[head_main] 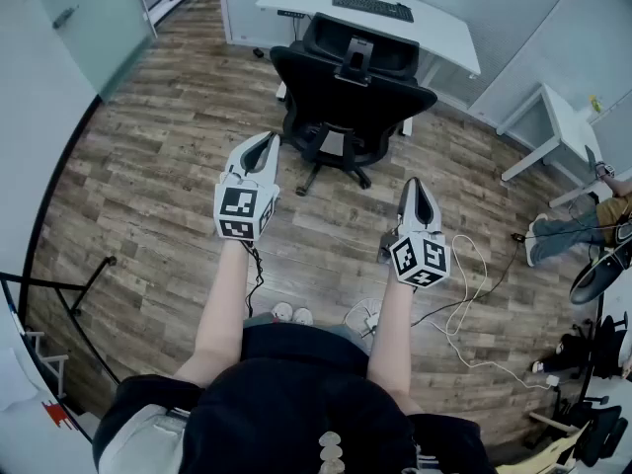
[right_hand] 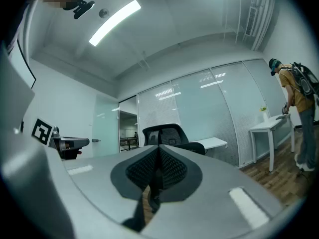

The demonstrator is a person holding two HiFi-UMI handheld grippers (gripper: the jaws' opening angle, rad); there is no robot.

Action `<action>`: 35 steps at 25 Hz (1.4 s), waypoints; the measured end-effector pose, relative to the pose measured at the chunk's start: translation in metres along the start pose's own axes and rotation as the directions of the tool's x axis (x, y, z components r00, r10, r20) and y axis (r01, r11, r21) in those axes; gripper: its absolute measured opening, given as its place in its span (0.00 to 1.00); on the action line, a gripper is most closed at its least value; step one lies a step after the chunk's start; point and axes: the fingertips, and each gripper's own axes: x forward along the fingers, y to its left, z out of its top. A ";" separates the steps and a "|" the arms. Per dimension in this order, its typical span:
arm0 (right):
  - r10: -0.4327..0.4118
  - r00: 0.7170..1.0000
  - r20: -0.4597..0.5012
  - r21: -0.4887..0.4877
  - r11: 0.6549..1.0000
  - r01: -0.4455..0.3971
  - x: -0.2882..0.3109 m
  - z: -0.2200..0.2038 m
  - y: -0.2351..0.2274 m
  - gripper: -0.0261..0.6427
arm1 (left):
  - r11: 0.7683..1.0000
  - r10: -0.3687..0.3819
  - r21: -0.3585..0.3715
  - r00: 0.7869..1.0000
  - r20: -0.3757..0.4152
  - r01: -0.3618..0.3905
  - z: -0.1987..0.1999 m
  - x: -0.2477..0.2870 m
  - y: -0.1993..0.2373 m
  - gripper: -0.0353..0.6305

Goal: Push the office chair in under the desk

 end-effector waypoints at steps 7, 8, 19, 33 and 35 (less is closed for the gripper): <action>-0.004 1.000 0.001 0.008 1.000 0.004 -0.005 0.001 -0.003 0.05 | 1.000 -0.003 0.002 1.000 -0.007 0.003 0.000 -0.003 -0.004 0.06; -0.003 1.000 0.001 0.009 1.000 0.003 -0.005 0.000 -0.002 0.05 | 1.000 -0.004 0.003 1.000 -0.008 0.004 -0.001 -0.004 -0.005 0.06; 0.029 1.000 -0.009 0.006 1.000 -0.029 -0.007 -0.007 -0.003 0.05 | 1.000 0.012 0.008 0.999 -0.044 -0.012 -0.011 -0.006 -0.012 0.06; 0.081 0.996 -0.021 0.037 0.996 -0.080 -0.013 -0.021 -0.022 0.20 | 0.998 0.045 -0.050 0.998 -0.038 -0.047 -0.028 -0.020 -0.031 0.25; 0.084 0.996 -0.027 0.040 0.996 -0.083 -0.012 -0.024 -0.025 0.21 | 0.997 0.049 -0.054 0.998 -0.043 -0.051 -0.031 -0.020 -0.032 0.25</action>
